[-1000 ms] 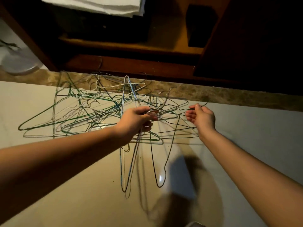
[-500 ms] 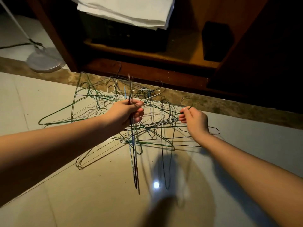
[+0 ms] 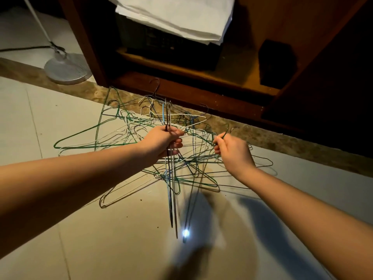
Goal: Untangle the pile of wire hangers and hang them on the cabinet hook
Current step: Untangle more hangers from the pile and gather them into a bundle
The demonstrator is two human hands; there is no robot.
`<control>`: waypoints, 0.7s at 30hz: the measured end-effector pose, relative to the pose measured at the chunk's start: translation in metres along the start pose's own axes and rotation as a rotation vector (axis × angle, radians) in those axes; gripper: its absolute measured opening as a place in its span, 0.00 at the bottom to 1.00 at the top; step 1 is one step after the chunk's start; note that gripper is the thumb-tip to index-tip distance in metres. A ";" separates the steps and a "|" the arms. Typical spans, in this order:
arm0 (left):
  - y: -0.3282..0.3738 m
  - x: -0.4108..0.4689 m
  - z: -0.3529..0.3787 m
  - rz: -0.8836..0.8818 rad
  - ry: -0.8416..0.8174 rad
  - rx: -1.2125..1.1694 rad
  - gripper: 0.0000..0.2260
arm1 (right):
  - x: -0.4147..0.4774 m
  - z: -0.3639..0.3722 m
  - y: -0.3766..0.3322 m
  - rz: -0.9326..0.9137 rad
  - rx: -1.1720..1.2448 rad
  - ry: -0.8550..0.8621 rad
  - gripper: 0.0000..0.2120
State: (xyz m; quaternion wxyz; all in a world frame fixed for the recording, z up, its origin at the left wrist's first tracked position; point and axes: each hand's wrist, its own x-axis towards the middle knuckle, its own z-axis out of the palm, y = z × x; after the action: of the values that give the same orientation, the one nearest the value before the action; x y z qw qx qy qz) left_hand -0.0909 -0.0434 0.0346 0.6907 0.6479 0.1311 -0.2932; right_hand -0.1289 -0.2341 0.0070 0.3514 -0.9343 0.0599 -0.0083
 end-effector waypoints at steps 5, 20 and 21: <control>-0.004 0.003 -0.008 -0.001 0.015 0.065 0.07 | -0.003 0.011 0.018 0.033 -0.035 -0.020 0.11; -0.019 0.009 -0.010 -0.041 0.034 0.113 0.06 | 0.008 0.038 0.033 0.042 -0.040 -0.011 0.09; -0.020 0.010 -0.009 -0.041 0.028 0.117 0.05 | 0.011 0.042 0.033 0.094 0.020 0.009 0.08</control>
State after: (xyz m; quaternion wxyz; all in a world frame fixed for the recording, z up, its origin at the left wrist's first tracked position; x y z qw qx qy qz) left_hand -0.0932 -0.0369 0.0114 0.6436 0.6884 0.1369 -0.3052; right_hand -0.1193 -0.2326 -0.0471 0.3605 -0.9268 0.1054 0.0036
